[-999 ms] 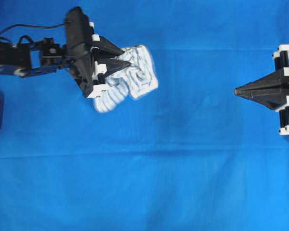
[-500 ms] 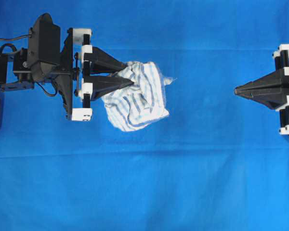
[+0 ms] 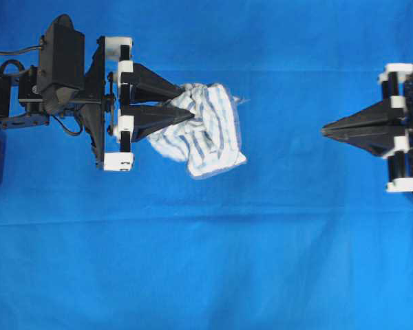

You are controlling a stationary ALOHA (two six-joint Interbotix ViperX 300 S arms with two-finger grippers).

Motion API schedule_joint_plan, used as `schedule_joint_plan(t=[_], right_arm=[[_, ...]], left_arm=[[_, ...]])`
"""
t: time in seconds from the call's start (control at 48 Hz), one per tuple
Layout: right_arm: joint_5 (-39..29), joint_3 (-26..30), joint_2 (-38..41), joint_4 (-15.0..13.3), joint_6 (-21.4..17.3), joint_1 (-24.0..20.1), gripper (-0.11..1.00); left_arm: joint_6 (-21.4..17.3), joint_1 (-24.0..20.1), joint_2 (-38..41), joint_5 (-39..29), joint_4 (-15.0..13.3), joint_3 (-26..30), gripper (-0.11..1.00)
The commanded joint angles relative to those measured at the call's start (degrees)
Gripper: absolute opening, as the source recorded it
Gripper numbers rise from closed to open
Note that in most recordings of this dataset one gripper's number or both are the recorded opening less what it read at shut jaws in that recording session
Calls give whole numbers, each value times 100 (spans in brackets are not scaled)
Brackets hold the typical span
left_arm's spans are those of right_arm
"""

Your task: Hand over the towel.

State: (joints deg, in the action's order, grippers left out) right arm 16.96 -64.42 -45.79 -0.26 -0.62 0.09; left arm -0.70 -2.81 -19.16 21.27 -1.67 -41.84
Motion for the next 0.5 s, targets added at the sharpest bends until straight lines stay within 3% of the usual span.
schedule_joint_plan(t=[0.0, 0.229, 0.271, 0.479], right_arm=[[211, 325, 431, 26, -18, 44, 5], [703, 1090, 1819, 35, -18, 79, 68], [747, 1266, 2057, 35, -18, 88, 72], [835, 2171, 3199, 70, -18, 149, 71]], left_arm=[[0, 18, -44, 79, 18, 158, 16], [9, 18, -44, 88, 18, 158, 16], [9, 18, -44, 88, 18, 158, 16], [9, 18, -44, 141, 18, 158, 16]])
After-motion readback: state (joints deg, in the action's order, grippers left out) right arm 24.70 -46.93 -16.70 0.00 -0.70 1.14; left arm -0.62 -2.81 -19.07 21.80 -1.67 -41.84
